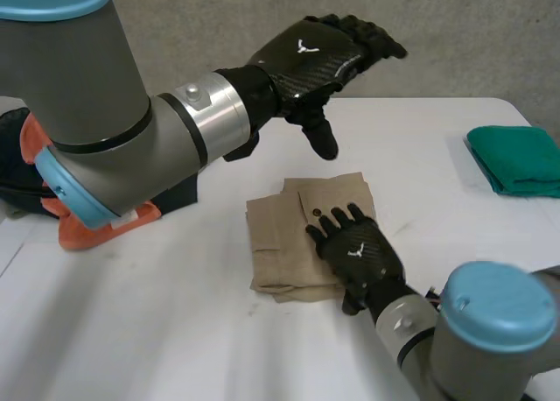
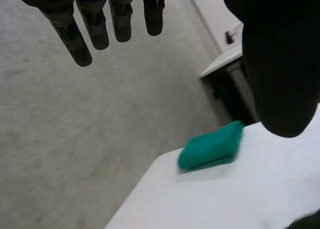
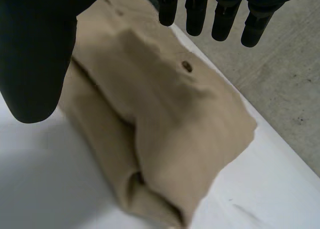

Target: Fold the laundry.

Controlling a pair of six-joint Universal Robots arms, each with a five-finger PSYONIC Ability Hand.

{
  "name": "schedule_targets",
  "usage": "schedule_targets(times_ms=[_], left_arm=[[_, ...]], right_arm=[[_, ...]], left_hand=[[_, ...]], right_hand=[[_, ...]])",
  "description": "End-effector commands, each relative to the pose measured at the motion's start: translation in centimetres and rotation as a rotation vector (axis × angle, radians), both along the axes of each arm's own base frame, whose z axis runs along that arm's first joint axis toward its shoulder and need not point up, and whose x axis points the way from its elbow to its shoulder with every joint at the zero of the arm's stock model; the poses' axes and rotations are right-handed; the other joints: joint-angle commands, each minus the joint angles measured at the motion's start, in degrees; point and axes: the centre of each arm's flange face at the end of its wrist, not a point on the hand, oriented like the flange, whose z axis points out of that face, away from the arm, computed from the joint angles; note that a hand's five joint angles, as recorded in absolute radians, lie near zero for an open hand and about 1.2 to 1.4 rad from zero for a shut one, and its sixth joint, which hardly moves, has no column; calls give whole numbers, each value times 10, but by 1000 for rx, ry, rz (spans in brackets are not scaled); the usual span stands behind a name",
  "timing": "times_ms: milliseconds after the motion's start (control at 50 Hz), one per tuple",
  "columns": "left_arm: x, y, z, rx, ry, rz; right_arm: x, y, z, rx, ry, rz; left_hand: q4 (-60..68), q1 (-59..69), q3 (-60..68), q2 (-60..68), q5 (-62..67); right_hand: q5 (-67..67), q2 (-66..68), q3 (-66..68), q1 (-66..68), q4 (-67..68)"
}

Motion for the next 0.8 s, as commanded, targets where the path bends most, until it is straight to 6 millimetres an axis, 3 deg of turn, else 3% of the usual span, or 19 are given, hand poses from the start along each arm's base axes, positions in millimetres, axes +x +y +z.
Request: schedule_targets(times_ms=[20, 100, 140, 160, 180, 240, 400, 480, 540, 580, 640, 700, 760, 800], left_arm=[[0, 2, -13, 97, -13, -55], [-2, 4, -20, 112, -25, -61], [-3, 4, -22, 117, -27, -61], [-3, 4, -22, 117, -27, -62], [-3, 4, -22, 117, -27, -62], [-3, 4, -23, 115, -29, -62], [-2, 7, -14, 100, -16, -64], [0, 11, -1, 70, 6, -67], [4, 15, 16, 24, 38, -66], [6, 18, 28, -9, 65, -65], [7, 18, 33, -16, 85, -67], [6, 19, 31, 8, 88, -70], [5, 18, 25, 25, 82, -70], [5, 18, 18, 43, 68, -70]], right_arm=[[13, -24, -27, -64, -31, -43], [22, -36, -35, -91, -36, -42], [25, -41, -35, -102, -39, -41], [27, -43, -33, -112, -44, -41], [30, -47, -28, -128, -63, -41], [33, -56, -17, -166, -104, -48], [15, -123, 26, -263, -227, -176], [-9, -163, 69, -368, -286, -255], [-39, -197, 117, -495, -335, -285], [-56, -212, 134, -545, -350, -291], [-102, -249, 163, -617, -380, -324], [-138, -280, 155, -605, -391, -366], [-186, -319, 126, -575, -361, -421], [-204, -331, 107, -539, -341, -433]], left_hand=[[-6, 4, 7, -8, -17], [-4, 6, 8, -6, -15], [-4, 6, 8, -6, -15], [-2, 8, 10, -4, -13], [-2, 8, 10, -4, -13], [-2, 8, 10, -4, -13], [-2, 8, 10, -4, -13], [-2, 8, 10, -4, -13], [-4, 6, 8, -6, -15], [-4, 6, 8, -6, -15], [-4, 6, 8, -6, -15], [-2, 8, 10, -4, -13], [-2, 8, 10, -4, -13], [-2, 8, 10, -4, -13]], right_hand=[[-28, -9, -18, -10, -17], [-28, -9, -18, -10, -17], [105, 124, 115, 123, 116], [231, 250, 241, 249, 241], [660, 679, 670, 678, 670], [672, 691, 682, 690, 683], [672, 691, 682, 690, 683], [672, 691, 682, 690, 683], [672, 691, 682, 690, 683], [672, 691, 682, 690, 683], [672, 691, 682, 690, 683], [672, 691, 682, 690, 683], [672, 691, 682, 690, 683], [672, 691, 682, 690, 683]])
